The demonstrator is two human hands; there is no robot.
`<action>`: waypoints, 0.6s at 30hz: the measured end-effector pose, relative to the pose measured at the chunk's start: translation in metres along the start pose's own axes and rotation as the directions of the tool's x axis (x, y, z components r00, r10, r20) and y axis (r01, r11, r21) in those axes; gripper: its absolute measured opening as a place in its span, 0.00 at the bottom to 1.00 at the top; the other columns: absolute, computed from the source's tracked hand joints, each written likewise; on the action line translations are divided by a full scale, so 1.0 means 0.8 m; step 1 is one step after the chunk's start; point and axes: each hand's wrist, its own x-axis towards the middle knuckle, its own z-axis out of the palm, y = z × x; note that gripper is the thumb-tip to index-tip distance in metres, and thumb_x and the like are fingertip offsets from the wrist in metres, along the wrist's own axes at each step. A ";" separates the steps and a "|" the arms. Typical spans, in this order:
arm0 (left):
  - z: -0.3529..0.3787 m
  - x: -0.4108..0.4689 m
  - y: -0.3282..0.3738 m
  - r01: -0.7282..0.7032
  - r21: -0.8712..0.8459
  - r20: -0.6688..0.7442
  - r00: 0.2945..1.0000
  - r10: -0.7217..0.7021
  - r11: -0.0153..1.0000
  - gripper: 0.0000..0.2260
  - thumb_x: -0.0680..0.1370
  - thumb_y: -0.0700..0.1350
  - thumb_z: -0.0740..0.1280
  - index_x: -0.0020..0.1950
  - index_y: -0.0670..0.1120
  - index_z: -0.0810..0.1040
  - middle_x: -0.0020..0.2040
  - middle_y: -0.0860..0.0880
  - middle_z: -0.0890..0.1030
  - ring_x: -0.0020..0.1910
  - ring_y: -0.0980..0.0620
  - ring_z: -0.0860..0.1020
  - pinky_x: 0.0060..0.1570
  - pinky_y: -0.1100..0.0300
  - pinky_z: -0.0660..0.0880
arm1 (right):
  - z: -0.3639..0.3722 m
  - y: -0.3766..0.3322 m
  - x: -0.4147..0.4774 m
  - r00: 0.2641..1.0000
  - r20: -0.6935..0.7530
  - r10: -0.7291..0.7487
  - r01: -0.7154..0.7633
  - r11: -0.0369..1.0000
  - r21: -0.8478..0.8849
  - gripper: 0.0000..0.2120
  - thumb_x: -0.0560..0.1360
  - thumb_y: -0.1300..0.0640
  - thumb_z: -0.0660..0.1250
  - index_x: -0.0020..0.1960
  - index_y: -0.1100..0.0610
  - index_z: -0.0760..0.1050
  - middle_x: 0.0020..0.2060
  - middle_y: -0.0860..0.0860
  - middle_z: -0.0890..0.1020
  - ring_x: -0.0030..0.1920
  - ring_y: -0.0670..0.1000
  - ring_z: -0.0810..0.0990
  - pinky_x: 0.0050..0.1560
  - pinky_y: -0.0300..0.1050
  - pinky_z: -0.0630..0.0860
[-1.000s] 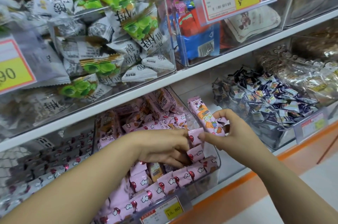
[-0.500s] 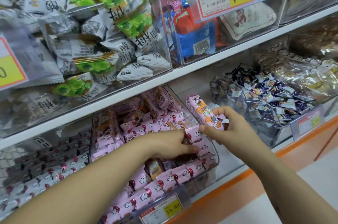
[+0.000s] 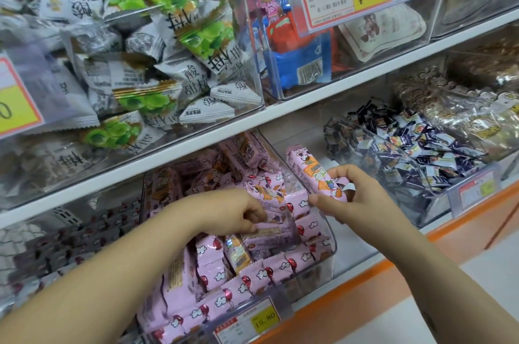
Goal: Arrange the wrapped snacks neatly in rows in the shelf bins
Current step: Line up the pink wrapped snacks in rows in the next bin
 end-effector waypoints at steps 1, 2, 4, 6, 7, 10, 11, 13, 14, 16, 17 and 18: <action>0.001 -0.003 -0.004 0.016 0.016 -0.013 1.000 -0.016 1.000 0.16 0.78 0.43 0.66 0.66 0.51 0.75 0.57 0.55 0.81 0.52 0.57 0.79 0.57 0.60 0.74 | 0.000 0.000 0.000 1.000 0.001 -0.003 0.003 1.000 -0.002 0.13 0.68 0.54 0.75 0.47 0.49 0.72 0.36 0.55 0.83 0.33 0.55 0.74 0.35 0.48 0.70; 0.002 -0.005 -0.009 0.038 0.030 -0.019 0.999 -0.037 0.999 0.16 0.78 0.44 0.66 0.66 0.51 0.75 0.56 0.54 0.82 0.52 0.56 0.79 0.57 0.58 0.75 | 0.000 0.000 0.000 1.000 0.002 -0.006 0.006 1.000 -0.002 0.13 0.68 0.54 0.75 0.46 0.48 0.72 0.36 0.54 0.84 0.33 0.56 0.74 0.35 0.48 0.70; 0.005 -0.009 -0.016 0.078 0.048 -0.009 0.997 -0.078 0.996 0.17 0.78 0.48 0.66 0.67 0.50 0.74 0.55 0.55 0.82 0.52 0.56 0.79 0.55 0.58 0.75 | 0.000 0.000 0.000 1.000 -0.001 -0.007 0.007 1.000 -0.006 0.13 0.68 0.54 0.75 0.47 0.48 0.72 0.36 0.53 0.84 0.33 0.55 0.74 0.35 0.49 0.70; 0.009 -0.012 -0.016 0.087 0.073 -0.013 0.996 -0.087 0.994 0.19 0.77 0.51 0.67 0.67 0.51 0.73 0.56 0.56 0.81 0.50 0.57 0.78 0.51 0.63 0.74 | 0.001 -0.001 0.000 1.000 -0.007 -0.005 0.005 1.000 -0.015 0.13 0.68 0.53 0.75 0.47 0.48 0.72 0.37 0.55 0.84 0.33 0.56 0.74 0.36 0.49 0.71; 0.010 -0.012 -0.014 0.088 0.100 -0.027 0.996 -0.086 0.991 0.20 0.76 0.54 0.68 0.67 0.51 0.74 0.57 0.56 0.81 0.49 0.57 0.78 0.48 0.65 0.72 | 0.002 -0.001 0.001 1.000 -0.011 -0.002 0.002 1.000 -0.021 0.13 0.67 0.52 0.75 0.47 0.48 0.72 0.38 0.57 0.83 0.34 0.56 0.75 0.36 0.49 0.71; 0.016 -0.007 -0.004 0.099 0.219 -0.089 0.993 -0.081 0.971 0.19 0.75 0.57 0.68 0.62 0.50 0.77 0.54 0.53 0.81 0.46 0.54 0.76 0.43 0.63 0.70 | 0.003 0.000 0.001 1.000 -0.009 0.006 -0.007 0.999 -0.036 0.14 0.67 0.50 0.75 0.47 0.47 0.72 0.40 0.63 0.82 0.33 0.56 0.74 0.37 0.50 0.70; 0.018 -0.006 -0.002 0.101 0.259 -0.111 0.991 -0.075 0.961 0.18 0.74 0.57 0.68 0.59 0.49 0.79 0.50 0.52 0.82 0.43 0.53 0.75 0.42 0.62 0.71 | 0.003 0.000 0.001 1.000 -0.006 0.009 -0.009 0.999 -0.032 0.14 0.67 0.50 0.75 0.47 0.47 0.72 0.41 0.64 0.81 0.34 0.56 0.74 0.37 0.50 0.70; 0.022 -0.004 0.003 0.108 0.312 -0.136 0.988 -0.068 0.944 0.14 0.72 0.58 0.69 0.50 0.48 0.79 0.41 0.51 0.79 0.40 0.51 0.74 0.38 0.59 0.71 | 0.002 0.000 0.000 1.000 -0.003 0.013 -0.013 1.000 -0.022 0.14 0.67 0.51 0.75 0.48 0.48 0.72 0.41 0.63 0.82 0.34 0.56 0.73 0.37 0.51 0.70; 0.024 -0.004 0.004 0.113 0.321 -0.138 0.988 -0.072 0.940 0.13 0.72 0.57 0.70 0.47 0.49 0.78 0.40 0.52 0.77 0.39 0.50 0.74 0.37 0.59 0.71 | 0.002 0.000 0.000 1.000 -0.003 0.013 -0.013 1.000 -0.022 0.14 0.68 0.52 0.75 0.48 0.48 0.72 0.40 0.63 0.82 0.34 0.56 0.74 0.37 0.51 0.70; 0.028 -0.005 0.006 0.121 0.324 -0.126 0.988 -0.084 0.938 0.12 0.71 0.55 0.71 0.48 0.49 0.76 0.41 0.52 0.76 0.41 0.50 0.74 0.37 0.59 0.70 | 0.002 0.000 0.000 1.000 -0.006 0.011 -0.011 0.999 -0.030 0.14 0.67 0.52 0.75 0.48 0.48 0.72 0.40 0.62 0.82 0.34 0.56 0.75 0.37 0.51 0.70; 0.030 -0.006 0.007 0.125 0.329 -0.121 0.989 -0.089 0.936 0.12 0.71 0.54 0.72 0.49 0.49 0.76 0.42 0.52 0.75 0.41 0.49 0.75 0.37 0.59 0.70 | 0.003 -0.001 0.000 1.000 -0.008 0.010 -0.010 1.000 -0.029 0.14 0.67 0.52 0.75 0.48 0.49 0.72 0.39 0.61 0.83 0.34 0.56 0.75 0.37 0.50 0.71; 0.032 -0.006 0.008 0.127 0.335 -0.121 0.988 -0.091 0.933 0.13 0.71 0.53 0.72 0.49 0.49 0.75 0.42 0.51 0.75 0.41 0.49 0.76 0.36 0.59 0.71 | 0.003 -0.002 0.000 1.000 -0.008 0.008 -0.008 1.000 -0.023 0.14 0.68 0.53 0.75 0.48 0.49 0.72 0.39 0.60 0.83 0.34 0.55 0.75 0.36 0.49 0.70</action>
